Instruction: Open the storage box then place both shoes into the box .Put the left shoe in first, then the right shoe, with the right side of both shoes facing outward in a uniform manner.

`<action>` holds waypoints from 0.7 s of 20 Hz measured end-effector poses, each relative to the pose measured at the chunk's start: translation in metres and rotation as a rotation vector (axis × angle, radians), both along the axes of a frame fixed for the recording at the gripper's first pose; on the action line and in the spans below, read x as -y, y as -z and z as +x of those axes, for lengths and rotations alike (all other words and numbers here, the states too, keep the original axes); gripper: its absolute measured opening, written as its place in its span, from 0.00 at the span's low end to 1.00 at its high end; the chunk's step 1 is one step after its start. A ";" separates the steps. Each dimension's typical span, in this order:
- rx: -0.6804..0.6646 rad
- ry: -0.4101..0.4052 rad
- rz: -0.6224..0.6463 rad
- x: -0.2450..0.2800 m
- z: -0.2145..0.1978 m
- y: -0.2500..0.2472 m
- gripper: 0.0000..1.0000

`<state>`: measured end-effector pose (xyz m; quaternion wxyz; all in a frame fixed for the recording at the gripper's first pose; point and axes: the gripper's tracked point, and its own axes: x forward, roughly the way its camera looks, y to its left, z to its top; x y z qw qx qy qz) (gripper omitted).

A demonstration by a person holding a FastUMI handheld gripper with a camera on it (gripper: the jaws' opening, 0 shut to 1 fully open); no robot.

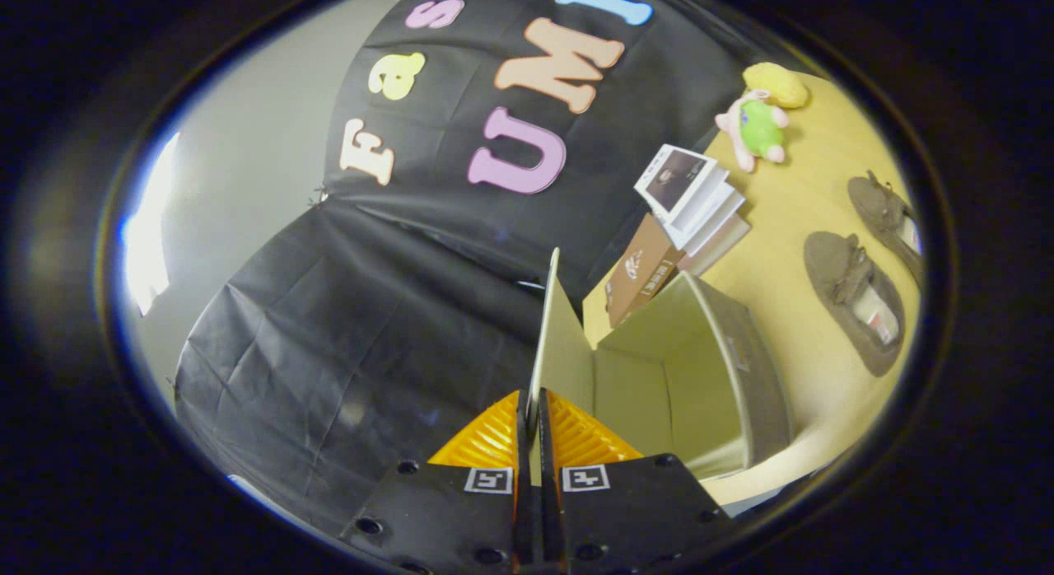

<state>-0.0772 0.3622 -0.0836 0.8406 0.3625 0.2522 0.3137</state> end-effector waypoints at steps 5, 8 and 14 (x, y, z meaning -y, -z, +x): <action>0.027 -0.097 -0.051 -0.054 -0.013 0.000 0.08; 0.030 -0.162 -0.065 -0.091 -0.024 0.004 0.11; 0.033 -0.258 -0.143 -0.137 -0.035 0.026 0.37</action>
